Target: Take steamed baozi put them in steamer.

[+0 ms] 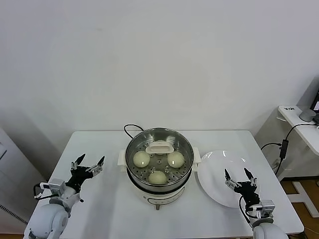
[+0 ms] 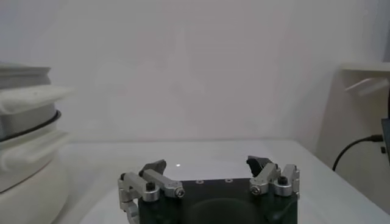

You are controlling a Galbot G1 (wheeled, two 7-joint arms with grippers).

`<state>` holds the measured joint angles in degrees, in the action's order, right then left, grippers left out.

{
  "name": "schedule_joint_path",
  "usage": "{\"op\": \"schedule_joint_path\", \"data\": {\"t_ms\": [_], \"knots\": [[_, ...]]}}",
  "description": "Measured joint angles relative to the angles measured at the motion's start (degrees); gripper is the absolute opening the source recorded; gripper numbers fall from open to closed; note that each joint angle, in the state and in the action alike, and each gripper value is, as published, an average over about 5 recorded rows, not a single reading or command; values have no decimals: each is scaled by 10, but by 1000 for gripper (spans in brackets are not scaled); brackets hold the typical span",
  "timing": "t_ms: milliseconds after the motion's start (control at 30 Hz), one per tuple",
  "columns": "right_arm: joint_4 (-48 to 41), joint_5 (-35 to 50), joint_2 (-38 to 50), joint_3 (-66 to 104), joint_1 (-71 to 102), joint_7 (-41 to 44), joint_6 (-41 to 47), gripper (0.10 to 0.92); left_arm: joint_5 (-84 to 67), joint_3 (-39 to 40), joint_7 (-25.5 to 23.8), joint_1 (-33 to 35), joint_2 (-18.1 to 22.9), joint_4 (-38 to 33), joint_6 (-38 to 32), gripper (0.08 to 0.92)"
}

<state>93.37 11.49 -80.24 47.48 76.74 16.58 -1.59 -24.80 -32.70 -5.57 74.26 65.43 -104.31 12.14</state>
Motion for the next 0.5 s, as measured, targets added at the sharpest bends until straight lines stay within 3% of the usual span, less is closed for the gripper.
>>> {"op": "schedule_joint_path", "data": {"t_ms": [500], "knots": [[5, -2, -2, -1, 6, -8, 8, 823, -3, -2, 6, 14, 9, 9, 7, 823]]}}
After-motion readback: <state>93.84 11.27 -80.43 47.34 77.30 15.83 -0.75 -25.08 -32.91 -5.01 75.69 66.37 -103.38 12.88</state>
